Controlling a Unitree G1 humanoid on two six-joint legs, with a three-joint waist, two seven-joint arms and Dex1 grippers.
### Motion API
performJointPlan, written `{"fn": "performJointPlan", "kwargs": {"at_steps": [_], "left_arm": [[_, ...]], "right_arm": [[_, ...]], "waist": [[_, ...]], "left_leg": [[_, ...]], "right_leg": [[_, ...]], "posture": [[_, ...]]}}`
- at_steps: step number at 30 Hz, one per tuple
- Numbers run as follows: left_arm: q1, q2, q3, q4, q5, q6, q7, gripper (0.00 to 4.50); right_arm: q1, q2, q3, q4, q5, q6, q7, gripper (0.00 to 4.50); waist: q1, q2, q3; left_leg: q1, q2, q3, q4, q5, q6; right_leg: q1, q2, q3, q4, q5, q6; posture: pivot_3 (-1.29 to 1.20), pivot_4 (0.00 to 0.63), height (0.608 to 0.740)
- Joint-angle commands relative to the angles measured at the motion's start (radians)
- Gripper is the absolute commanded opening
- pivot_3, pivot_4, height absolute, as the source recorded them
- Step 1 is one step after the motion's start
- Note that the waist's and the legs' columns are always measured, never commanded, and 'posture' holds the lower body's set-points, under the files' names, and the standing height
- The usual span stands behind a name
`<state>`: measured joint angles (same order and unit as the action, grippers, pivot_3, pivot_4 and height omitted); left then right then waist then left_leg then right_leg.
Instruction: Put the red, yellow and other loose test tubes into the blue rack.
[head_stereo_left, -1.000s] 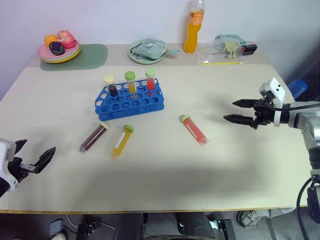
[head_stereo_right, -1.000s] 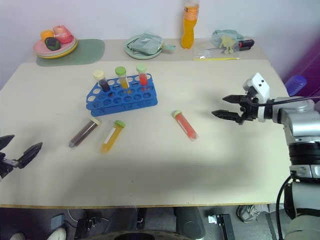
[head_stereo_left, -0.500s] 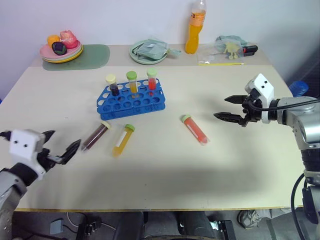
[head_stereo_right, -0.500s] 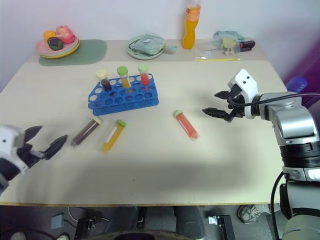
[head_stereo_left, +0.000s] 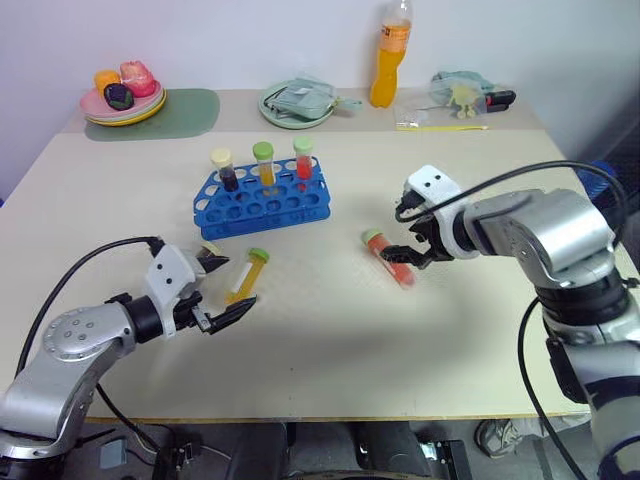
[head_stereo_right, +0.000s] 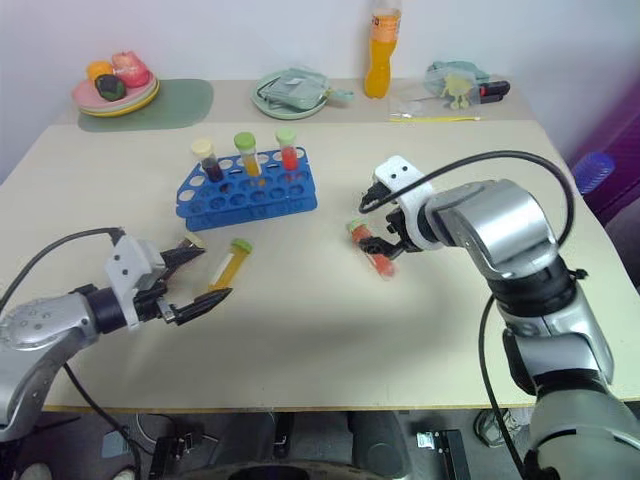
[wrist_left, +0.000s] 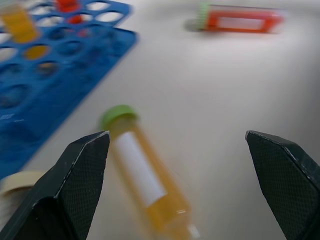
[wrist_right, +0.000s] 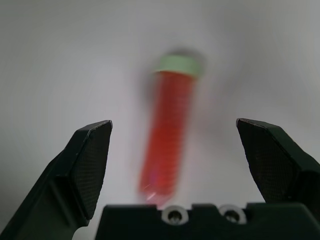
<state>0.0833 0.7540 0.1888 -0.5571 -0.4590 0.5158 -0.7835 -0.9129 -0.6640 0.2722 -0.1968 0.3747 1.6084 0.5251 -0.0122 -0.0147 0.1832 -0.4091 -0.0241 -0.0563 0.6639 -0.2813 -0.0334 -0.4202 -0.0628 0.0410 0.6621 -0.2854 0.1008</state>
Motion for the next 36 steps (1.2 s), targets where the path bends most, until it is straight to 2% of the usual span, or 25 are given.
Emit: {"fn": "performJointPlan", "kwargs": {"at_steps": [1,6,11,20,23,26,28,29,33,36], "left_arm": [[0.0,0.002,-0.017,-0.043,0.004,-0.018,-0.001,4.49],[0.022,-0.011,-0.036,-0.098,0.001,-0.006,0.022,4.49],[0.047,-0.016,-0.035,-0.137,-0.005,0.005,0.039,4.49],[0.08,-0.017,-0.025,-0.151,-0.006,-0.003,0.056,4.49],[0.084,-0.016,-0.029,-0.148,-0.004,-0.01,0.057,4.5],[0.078,-0.015,-0.032,-0.142,-0.002,-0.013,0.057,4.5],[0.073,-0.014,-0.034,-0.137,-0.001,-0.015,0.057,4.5],[0.073,-0.013,-0.033,-0.136,-0.001,-0.016,0.055,4.5],[0.074,-0.01,-0.03,-0.132,0.002,-0.019,0.052,4.5],[0.079,-0.012,-0.023,-0.133,0.003,-0.018,0.057,4.5]], "right_arm": [[-0.06,0.022,0.003,0.086,0.07,0.006,-0.084,4.41],[-0.141,0.129,0.022,0.248,0.14,0.006,-0.226,4.41],[-0.188,0.173,0.039,0.37,0.212,0.006,-0.344,4.41],[-0.188,0.138,0.114,0.393,0.368,0.006,-0.488,4.41],[-0.191,0.123,0.127,0.396,0.435,0.006,-0.521,3.56],[-0.197,0.116,0.134,0.411,0.511,0.006,-0.564,2.17],[-0.198,0.111,0.135,0.427,0.566,0.006,-0.599,1.03],[-0.196,0.109,0.132,0.434,0.588,0.006,-0.623,0.77],[-0.194,0.109,0.12,0.427,0.638,0.006,-0.691,0.76],[-0.199,0.122,0.067,0.368,0.646,0.006,-0.687,0.76]], "waist": [[-0.002,0.0,0.0],[-0.012,0.0,0.0],[-0.005,0.0,0.0],[-0.008,0.0,0.0],[-0.007,0.0,0.0],[-0.008,0.0,0.0],[-0.008,0.0,0.0],[-0.008,0.0,0.0],[-0.007,0.0,0.0],[-0.007,0.0,0.0]], "left_leg": [[0.0,0.0,0.0,0.0,0.0,0.0],[0.0,0.0,0.001,0.0,0.0,0.0],[0.0,0.0,0.001,0.0,0.0,0.0],[0.0,0.0,0.001,0.001,0.0,0.0],[0.0,0.0,0.001,0.001,0.0,0.0],[0.0,0.0,0.001,0.001,0.0,0.0],[0.0,0.001,0.001,0.001,0.0,0.0],[0.0,0.001,0.001,0.001,0.0,0.0],[0.0,0.001,0.001,0.001,0.0,0.0],[0.0,0.001,0.002,0.001,0.0,0.001]], "right_leg": [[0.0,0.0,0.0,0.0,0.0,0.0],[-0.002,0.001,0.0,0.002,0.0,0.0],[-0.002,0.001,0.0,0.003,0.0,0.0],[-0.002,0.002,0.0,0.003,0.0,0.0],[-0.002,0.002,0.0,0.003,0.0,0.0],[-0.002,0.003,0.0,0.003,0.0,0.0],[-0.002,0.003,0.0,0.003,0.0,0.0],[-0.002,0.003,0.0,0.003,0.0,0.0],[-0.002,0.003,0.0,0.003,0.0,0.0],[-0.002,0.003,0.0,0.003,0.0,0.0]], "posture": [[0.0,0.15,0.729],[0.0,0.15,0.729],[0.0,0.15,0.729],[0.0,0.15,0.729],[0.0,0.15,0.729],[0.0,0.15,0.729],[0.0,0.15,0.729],[0.0,0.15,0.729],[0.0,0.15,0.729],[0.0,0.15,0.729]]}}
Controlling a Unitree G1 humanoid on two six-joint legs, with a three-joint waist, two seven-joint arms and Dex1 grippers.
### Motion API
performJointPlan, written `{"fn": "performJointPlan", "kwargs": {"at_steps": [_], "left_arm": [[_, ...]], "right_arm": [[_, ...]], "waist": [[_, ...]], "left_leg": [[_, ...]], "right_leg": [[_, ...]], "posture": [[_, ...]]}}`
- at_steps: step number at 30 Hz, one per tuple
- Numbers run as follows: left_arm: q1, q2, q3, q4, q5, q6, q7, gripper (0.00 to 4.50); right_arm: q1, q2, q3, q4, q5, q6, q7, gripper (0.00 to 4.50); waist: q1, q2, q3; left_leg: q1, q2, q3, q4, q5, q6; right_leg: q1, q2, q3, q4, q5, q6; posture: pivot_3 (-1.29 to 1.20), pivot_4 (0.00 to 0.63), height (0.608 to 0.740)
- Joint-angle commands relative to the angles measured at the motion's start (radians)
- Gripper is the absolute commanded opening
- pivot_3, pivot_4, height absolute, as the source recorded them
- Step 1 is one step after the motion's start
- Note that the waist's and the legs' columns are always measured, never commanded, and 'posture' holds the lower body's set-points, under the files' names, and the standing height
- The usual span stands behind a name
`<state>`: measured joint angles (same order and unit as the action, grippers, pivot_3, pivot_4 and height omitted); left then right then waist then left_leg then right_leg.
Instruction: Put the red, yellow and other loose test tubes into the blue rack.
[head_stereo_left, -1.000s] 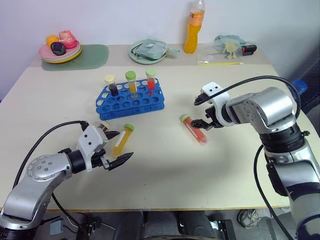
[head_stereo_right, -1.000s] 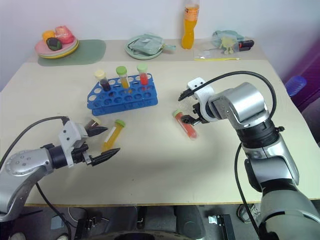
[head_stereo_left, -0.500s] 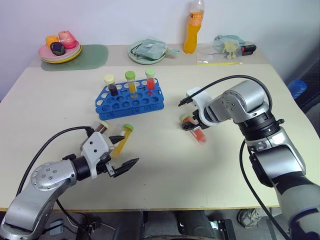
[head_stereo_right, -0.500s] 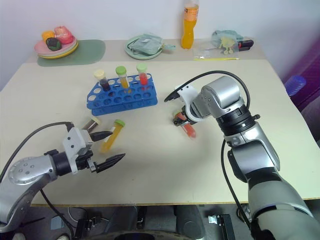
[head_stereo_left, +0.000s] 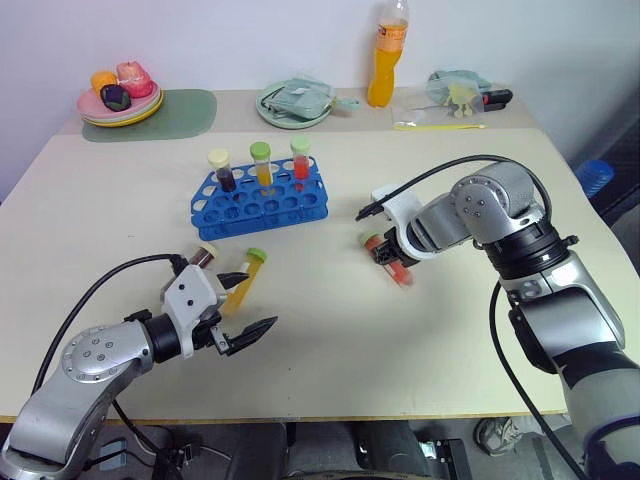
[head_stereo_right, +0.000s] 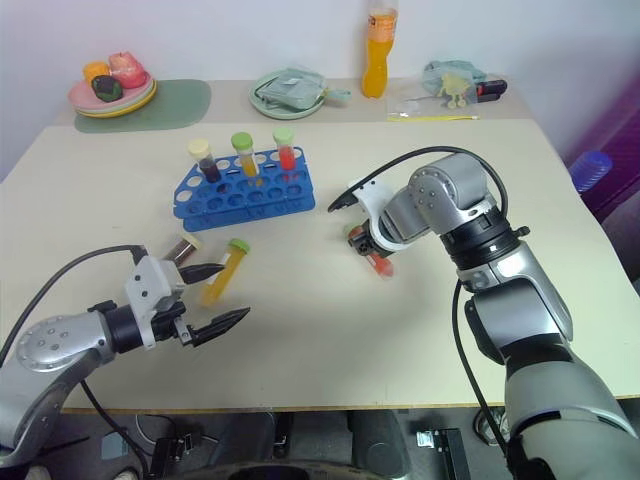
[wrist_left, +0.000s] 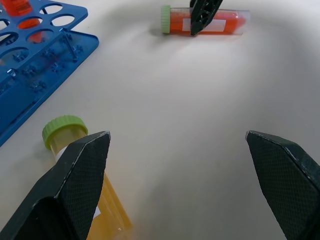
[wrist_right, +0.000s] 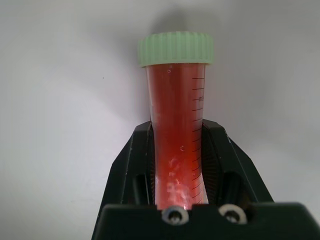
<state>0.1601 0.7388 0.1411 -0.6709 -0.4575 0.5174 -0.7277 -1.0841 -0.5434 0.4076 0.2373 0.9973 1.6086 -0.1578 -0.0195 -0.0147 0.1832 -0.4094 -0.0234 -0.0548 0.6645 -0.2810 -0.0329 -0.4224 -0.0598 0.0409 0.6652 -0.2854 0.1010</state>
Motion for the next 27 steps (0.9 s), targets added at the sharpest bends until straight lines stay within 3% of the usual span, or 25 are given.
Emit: {"fn": "performJointPlan", "kwargs": {"at_steps": [1,5,9,11,17,22,27], "left_arm": [[0.006,0.0,0.032,-0.019,0.004,-0.02,0.008,4.5],[0.039,-0.019,0.097,0.004,0.013,-0.029,0.044,4.5],[0.045,-0.064,0.142,0.043,0.026,-0.047,0.095,4.5],[0.026,-0.097,0.154,0.069,0.025,-0.058,0.124,4.5],[-0.031,-0.187,0.174,0.151,0.054,-0.127,0.206,4.5],[-0.047,-0.242,0.212,0.183,0.045,-0.187,0.242,4.5],[-0.027,-0.249,0.22,0.155,0.035,-0.184,0.243,4.5]], "right_arm": [[-0.024,0.018,-0.111,-0.115,0.002,0.001,0.015,0.76],[0.035,0.014,-0.181,-0.387,-0.084,-0.34,0.247,0.76],[0.133,0.061,-0.18,-0.479,-0.198,-0.62,0.425,0.76],[0.204,0.138,-0.168,-0.469,-0.27,-0.783,0.478,0.76],[0.251,0.405,-0.164,-0.083,-0.525,-1.173,0.469,0.76],[0.179,0.539,-0.219,0.226,-0.644,-1.444,0.466,0.76],[0.119,0.599,-0.28,0.429,-0.711,-1.614,0.471,0.76]], "waist": [[0.0,0.0,0.0],[-0.004,0.001,0.0],[0.001,-0.001,-0.001],[0.002,-0.002,-0.001],[-0.001,-0.002,-0.001],[-0.001,-0.002,-0.001],[-0.007,-0.002,-0.001]], "left_leg": [[0.0,0.0,0.0,0.0,0.0,0.0],[-0.001,0.001,0.0,0.0,0.0,0.0],[0.0,0.002,0.0,0.0,0.0,0.0],[0.0,0.002,-0.001,0.001,0.0,0.0],[0.001,0.002,-0.001,0.002,0.001,-0.001],[0.001,0.002,0.0,0.002,0.001,-0.002],[0.001,0.002,-0.001,0.0,0.002,-0.003]], "right_leg": [[0.0,0.0,0.0,0.0,0.0,0.0],[-0.001,0.003,0.0,0.0,0.0,0.0],[0.0,0.004,0.0,-0.001,0.0,0.0],[0.002,0.004,0.0,-0.001,0.0,0.0],[0.001,0.004,0.0,0.002,0.001,0.0],[0.0,0.004,0.0,0.002,0.001,0.0],[-0.001,0.004,0.0,0.002,0.001,0.0]], "posture": [[0.0,0.15,0.729],[0.0,0.15,0.729],[0.0,0.15,0.729],[0.0,0.15,0.729],[0.0,0.15,0.729],[0.0,0.15,0.729],[0.0,0.15,0.729]]}}
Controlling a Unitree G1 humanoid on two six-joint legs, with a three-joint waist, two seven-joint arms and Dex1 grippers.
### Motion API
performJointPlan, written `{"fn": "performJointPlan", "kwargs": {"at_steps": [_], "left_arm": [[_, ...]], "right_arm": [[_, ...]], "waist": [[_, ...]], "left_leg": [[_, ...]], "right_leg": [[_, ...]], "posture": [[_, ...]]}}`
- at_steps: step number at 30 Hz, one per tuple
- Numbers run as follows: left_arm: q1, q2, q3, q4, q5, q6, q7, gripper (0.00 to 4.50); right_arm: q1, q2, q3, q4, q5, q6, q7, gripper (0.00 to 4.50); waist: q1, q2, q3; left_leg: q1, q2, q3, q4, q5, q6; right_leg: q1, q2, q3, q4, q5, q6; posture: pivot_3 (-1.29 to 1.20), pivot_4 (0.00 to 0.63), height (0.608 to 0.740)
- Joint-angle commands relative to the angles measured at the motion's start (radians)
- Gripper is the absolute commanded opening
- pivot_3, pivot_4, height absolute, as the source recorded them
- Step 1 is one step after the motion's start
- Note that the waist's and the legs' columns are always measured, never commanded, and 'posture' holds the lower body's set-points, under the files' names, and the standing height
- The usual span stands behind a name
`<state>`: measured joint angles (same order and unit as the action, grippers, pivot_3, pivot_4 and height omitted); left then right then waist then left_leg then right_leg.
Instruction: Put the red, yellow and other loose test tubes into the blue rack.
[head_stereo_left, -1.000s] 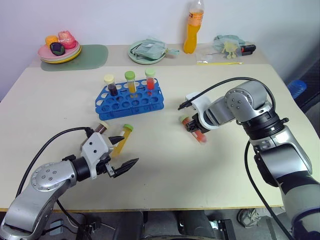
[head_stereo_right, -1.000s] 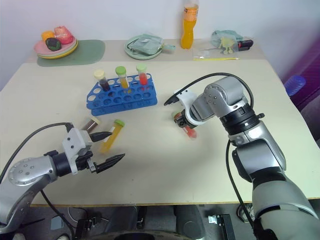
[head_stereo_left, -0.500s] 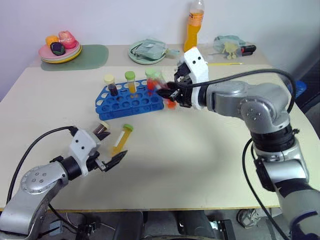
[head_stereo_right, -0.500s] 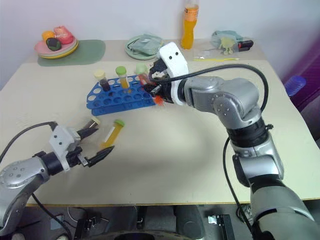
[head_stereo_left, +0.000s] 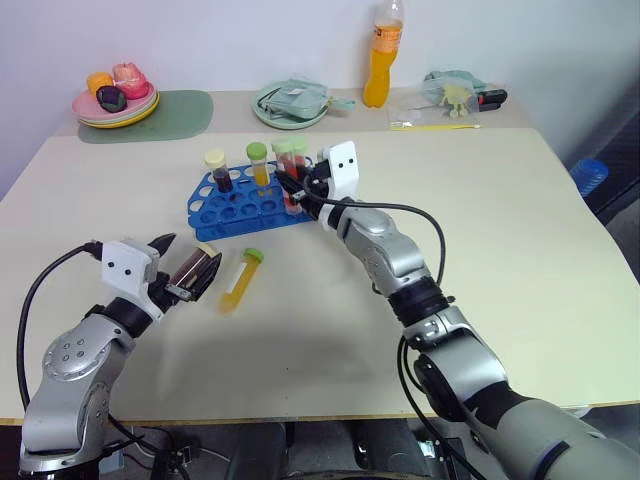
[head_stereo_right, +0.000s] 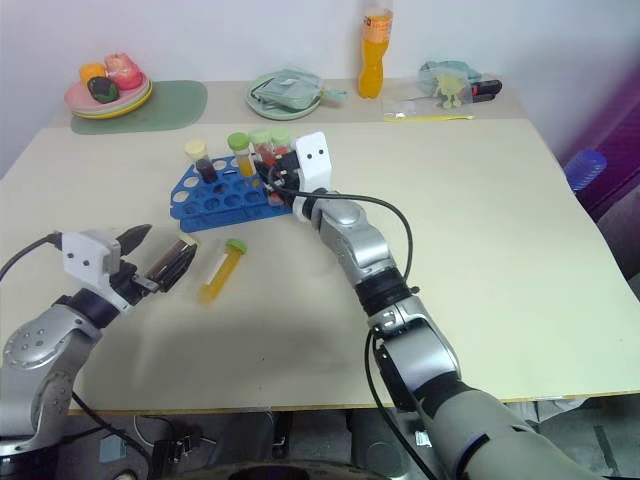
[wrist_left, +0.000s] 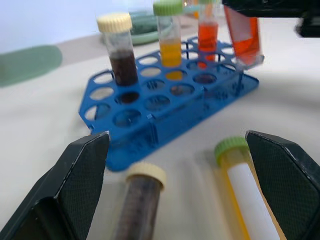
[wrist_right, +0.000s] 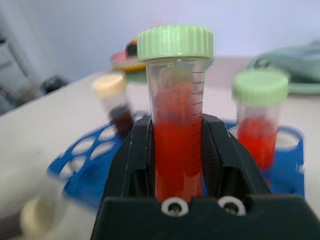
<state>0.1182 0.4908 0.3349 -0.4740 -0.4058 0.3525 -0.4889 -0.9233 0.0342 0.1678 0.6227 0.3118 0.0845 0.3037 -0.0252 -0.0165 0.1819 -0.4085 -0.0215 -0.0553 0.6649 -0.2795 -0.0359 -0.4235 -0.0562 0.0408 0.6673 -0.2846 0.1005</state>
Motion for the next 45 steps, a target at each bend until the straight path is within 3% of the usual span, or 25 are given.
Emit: {"fn": "performJointPlan", "kwargs": {"at_steps": [1,12,24,45], "left_arm": [[0.02,-0.003,0.026,-0.048,-0.019,-0.017,0.004,4.5],[0.048,-0.002,0.018,-0.093,-0.034,-0.004,0.018,4.5],[0.043,0.005,0.02,-0.108,-0.058,0.017,0.01,4.5],[0.042,0.019,0.02,-0.126,-0.069,0.025,0.017,4.5]], "right_arm": [[-0.05,0.029,-0.05,0.064,-0.032,-0.111,0.015,0.76],[-0.101,0.049,-0.132,0.276,-0.125,-0.279,-0.013,0.76],[-0.094,0.09,-0.13,0.321,-0.2,-0.363,0.014,0.76],[-0.098,0.082,-0.149,0.444,-0.284,-0.501,-0.065,0.76]], "waist": [[-0.002,0.0,0.0],[-0.02,0.0,0.0],[-0.021,0.0,0.0],[-0.021,0.001,0.0]], "left_leg": [[0.0,0.0,0.0,0.0,0.0,0.0],[0.0,0.0,-0.001,-0.001,0.0,-0.001],[0.0,0.0,-0.001,-0.001,0.001,-0.001],[0.0,0.0,-0.001,-0.001,0.001,-0.002]], "right_leg": [[0.0,0.0,0.0,0.0,0.0,0.0],[0.0,-0.001,0.0,0.0,0.0,0.0],[0.0,-0.001,0.0,0.001,0.0,0.0],[0.0,0.0,0.0,0.001,0.0,0.0]], "posture": [[0.0,0.15,0.729],[0.0,0.15,0.729],[0.0,0.15,0.729],[0.0,0.15,0.729]]}}
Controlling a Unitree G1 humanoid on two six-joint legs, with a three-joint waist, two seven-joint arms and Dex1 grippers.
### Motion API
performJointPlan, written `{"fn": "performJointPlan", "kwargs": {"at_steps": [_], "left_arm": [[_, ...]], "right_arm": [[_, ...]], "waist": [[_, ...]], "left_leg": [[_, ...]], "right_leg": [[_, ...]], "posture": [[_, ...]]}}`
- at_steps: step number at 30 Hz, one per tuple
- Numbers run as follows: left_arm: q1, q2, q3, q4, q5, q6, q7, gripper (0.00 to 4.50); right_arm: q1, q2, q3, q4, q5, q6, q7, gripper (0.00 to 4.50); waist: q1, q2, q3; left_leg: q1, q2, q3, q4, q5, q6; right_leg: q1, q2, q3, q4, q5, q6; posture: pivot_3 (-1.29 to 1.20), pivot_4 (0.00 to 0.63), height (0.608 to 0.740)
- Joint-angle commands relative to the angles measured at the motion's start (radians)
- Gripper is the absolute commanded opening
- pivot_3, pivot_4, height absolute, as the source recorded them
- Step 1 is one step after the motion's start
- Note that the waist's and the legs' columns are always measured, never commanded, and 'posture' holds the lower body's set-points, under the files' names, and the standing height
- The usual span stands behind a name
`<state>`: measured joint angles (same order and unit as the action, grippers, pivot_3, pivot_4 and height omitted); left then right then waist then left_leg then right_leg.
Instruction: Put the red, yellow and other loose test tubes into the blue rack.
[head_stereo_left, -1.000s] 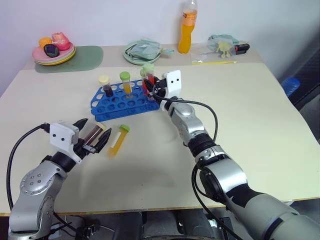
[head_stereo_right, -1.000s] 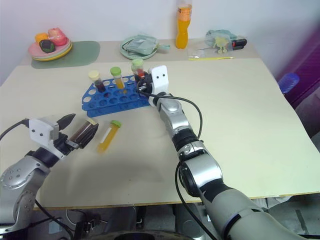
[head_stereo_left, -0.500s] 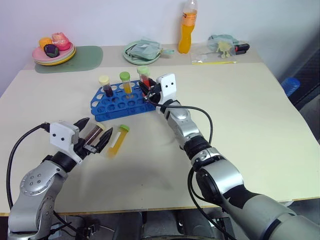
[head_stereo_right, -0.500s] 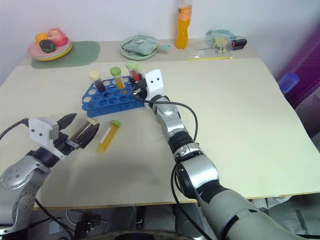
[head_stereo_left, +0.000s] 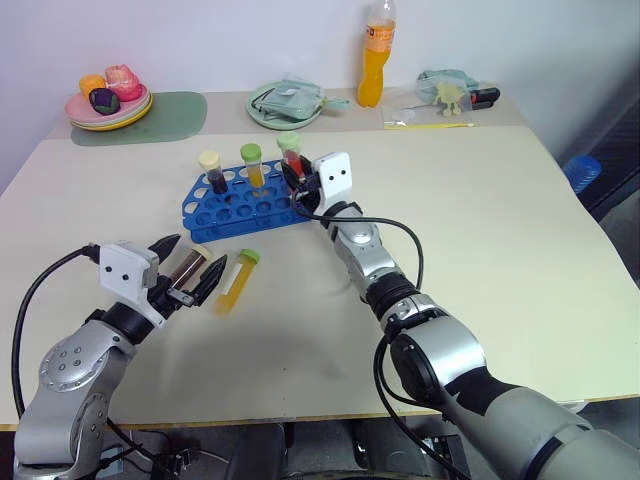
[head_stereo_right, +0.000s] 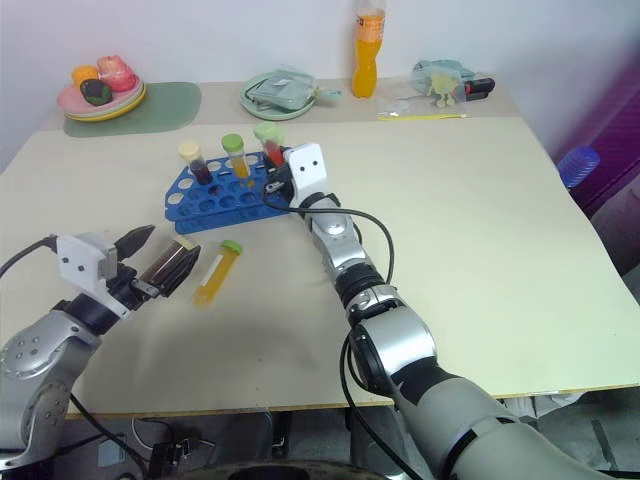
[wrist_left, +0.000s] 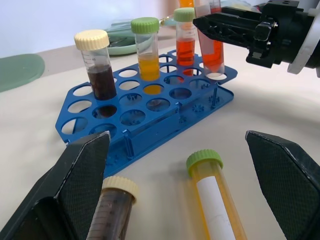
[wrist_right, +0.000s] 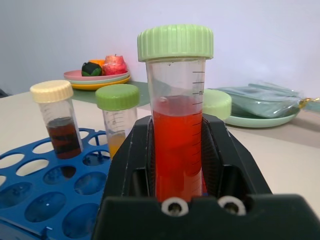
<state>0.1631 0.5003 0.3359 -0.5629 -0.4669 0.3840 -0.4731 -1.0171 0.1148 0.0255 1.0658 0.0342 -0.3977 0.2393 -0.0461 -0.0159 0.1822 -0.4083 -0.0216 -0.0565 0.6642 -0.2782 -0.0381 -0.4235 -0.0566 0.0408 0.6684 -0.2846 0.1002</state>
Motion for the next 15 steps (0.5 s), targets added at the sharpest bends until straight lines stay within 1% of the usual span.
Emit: {"fn": "performJointPlan", "kwargs": {"at_steps": [1,15], "left_arm": [[-0.004,0.01,0.018,-0.036,-0.008,-0.007,0.001,4.5],[0.002,0.016,0.026,-0.041,-0.012,-0.003,-0.001,4.5]], "right_arm": [[-0.001,0.002,-0.006,0.002,-0.008,-0.022,0.001,0.76],[0.03,0.005,-0.006,0.014,-0.027,-0.048,0.005,0.76]], "waist": [[0.0,0.0,0.0],[0.0,0.0,0.0]], "left_leg": [[0.0,0.0,0.0,0.0,0.0,0.0],[0.0,0.0,0.0,0.0,0.0,0.0]], "right_leg": [[0.0,0.0,0.0,0.0,0.0,0.0],[0.0,0.0,0.0,0.0,0.0,0.0]], "posture": [[0.0,0.15,0.729],[0.0,0.15,0.729]]}}
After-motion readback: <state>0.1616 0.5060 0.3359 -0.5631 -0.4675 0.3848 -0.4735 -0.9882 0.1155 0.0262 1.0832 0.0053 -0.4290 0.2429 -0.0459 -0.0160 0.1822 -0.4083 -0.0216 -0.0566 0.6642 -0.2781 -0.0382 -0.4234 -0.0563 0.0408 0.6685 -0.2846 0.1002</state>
